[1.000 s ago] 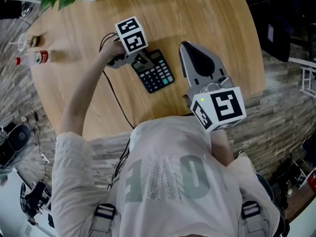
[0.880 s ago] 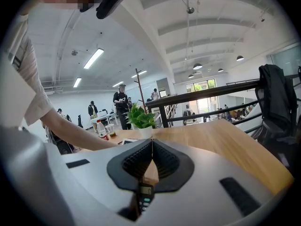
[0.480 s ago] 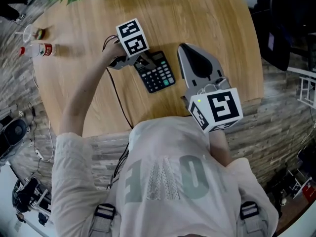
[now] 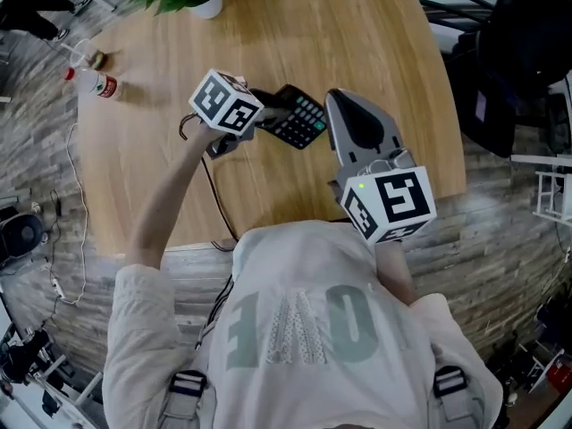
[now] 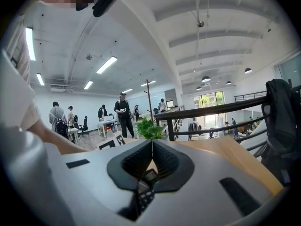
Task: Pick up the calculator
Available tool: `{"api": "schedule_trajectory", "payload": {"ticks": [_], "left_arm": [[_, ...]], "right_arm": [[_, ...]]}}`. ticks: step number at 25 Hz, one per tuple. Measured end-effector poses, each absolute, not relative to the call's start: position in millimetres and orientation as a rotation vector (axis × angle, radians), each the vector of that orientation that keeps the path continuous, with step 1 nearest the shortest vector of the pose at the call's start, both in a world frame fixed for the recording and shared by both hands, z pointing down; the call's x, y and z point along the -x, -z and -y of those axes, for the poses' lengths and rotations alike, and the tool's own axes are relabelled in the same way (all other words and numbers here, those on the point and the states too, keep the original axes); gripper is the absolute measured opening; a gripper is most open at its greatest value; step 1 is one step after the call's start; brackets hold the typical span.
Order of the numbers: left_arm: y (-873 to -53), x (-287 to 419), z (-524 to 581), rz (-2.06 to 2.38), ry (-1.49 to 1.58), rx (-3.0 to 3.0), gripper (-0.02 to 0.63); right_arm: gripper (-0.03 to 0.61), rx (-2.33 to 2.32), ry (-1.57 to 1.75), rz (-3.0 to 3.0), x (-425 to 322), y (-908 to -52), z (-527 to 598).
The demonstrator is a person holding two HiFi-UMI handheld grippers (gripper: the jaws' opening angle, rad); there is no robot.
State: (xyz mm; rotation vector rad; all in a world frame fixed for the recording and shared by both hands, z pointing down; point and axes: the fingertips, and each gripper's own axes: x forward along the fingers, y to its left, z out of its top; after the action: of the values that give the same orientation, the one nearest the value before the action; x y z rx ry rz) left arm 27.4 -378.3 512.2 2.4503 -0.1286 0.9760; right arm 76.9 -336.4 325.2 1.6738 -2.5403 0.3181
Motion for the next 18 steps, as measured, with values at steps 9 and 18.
{"api": "schedule_trajectory", "payload": {"ticks": [9,18], "left_arm": [[-379,0,393,0.962,-0.214,-2.545,0.121],[-262,66,328,1.774,0.172,-2.687,0.121]], "right_arm": [[0.018,-1.614,-0.254,2.625,-57,-307,309],[0.018,-1.642,-0.059,2.66,-32,-280,295]]}}
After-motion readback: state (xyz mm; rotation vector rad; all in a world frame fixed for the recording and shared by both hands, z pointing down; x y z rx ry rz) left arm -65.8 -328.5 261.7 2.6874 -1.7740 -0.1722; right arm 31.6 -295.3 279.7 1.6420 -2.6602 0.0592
